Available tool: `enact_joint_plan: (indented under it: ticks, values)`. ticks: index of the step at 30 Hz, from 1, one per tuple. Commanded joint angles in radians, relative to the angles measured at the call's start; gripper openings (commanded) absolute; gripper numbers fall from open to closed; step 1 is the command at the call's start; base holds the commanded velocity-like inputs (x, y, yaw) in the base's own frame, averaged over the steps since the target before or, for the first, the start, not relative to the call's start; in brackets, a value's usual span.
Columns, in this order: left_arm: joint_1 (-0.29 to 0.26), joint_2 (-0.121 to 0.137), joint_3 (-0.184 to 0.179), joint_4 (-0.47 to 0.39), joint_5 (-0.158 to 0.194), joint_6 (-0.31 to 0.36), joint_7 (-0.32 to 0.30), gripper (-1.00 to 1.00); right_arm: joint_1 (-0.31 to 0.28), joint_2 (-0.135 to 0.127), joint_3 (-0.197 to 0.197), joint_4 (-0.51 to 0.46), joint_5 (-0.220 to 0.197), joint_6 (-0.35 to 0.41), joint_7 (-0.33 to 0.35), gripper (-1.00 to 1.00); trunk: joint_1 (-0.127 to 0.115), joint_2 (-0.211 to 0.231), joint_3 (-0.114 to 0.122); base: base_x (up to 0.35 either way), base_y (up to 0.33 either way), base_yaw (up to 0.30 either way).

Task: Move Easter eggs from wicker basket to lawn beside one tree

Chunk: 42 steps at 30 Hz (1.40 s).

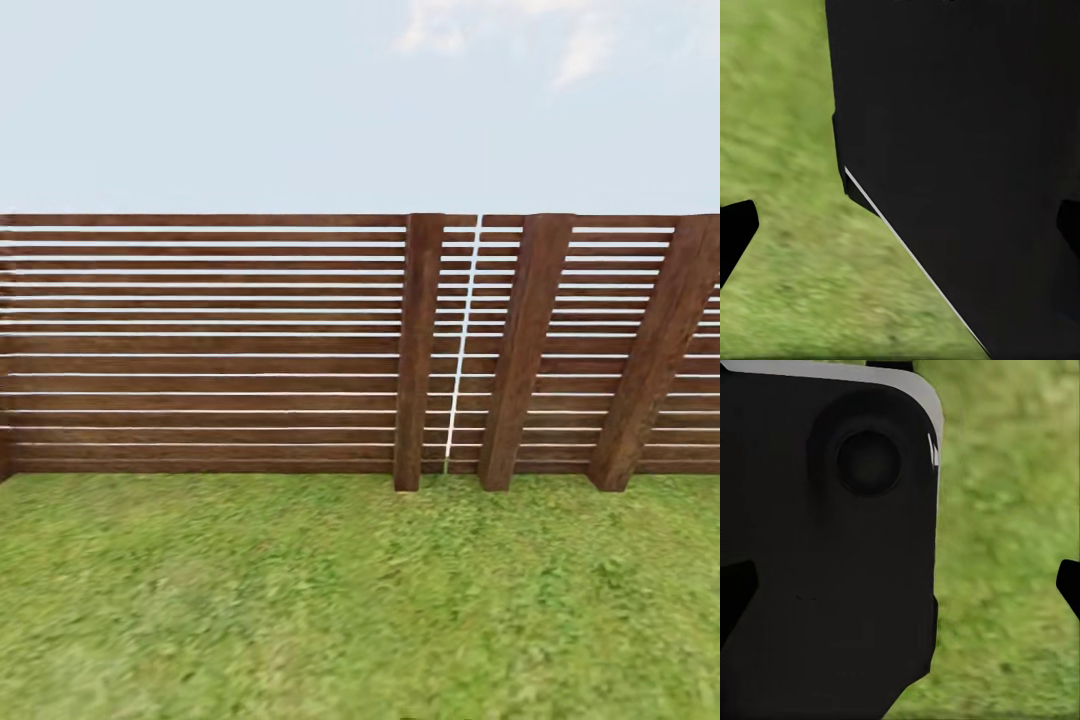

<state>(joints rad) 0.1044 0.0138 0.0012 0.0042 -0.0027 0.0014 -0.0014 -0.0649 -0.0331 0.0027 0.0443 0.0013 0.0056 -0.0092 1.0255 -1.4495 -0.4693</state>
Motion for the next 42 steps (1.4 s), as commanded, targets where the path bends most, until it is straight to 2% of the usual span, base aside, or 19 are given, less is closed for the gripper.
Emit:
enact_joint_plan:
  ticks: [1,14,24,30,42]
  values:
    - [0.0,0.0,0.0,-0.001,0.0,0.0,0.0,1.0,-0.001,0.0,0.0,0.002,0.0,0.001,-0.001,1.0,0.0,0.0,-0.001,-0.237,0.266,0.299]
    - [0.0,0.0,-0.001,-0.001,-0.002,0.0,0.0,1.0,-0.001,0.0,0.0,0.002,0.0,-0.001,-0.001,1.0,0.0,0.0,-0.001,-0.23,0.235,0.299]
    - [0.0,0.0,-0.002,-0.001,-0.002,0.0,0.0,1.0,-0.001,0.001,0.002,0.012,0.002,0.0,0.001,1.0,0.0,0.0,0.0,-0.023,0.022,0.291]
    - [-0.001,0.0,-0.002,-0.001,-0.002,0.0,0.0,1.0,-0.001,0.001,0.003,0.024,0.005,-0.001,0.005,1.0,0.0,0.0,0.0,0.0,0.0,0.074]
    - [-0.001,0.0,-0.002,-0.001,-0.002,0.0,0.0,1.0,-0.001,0.019,0.002,0.026,0.012,0.004,-0.007,1.0,0.0,0.0,-0.002,0.0,0.0,0.258]
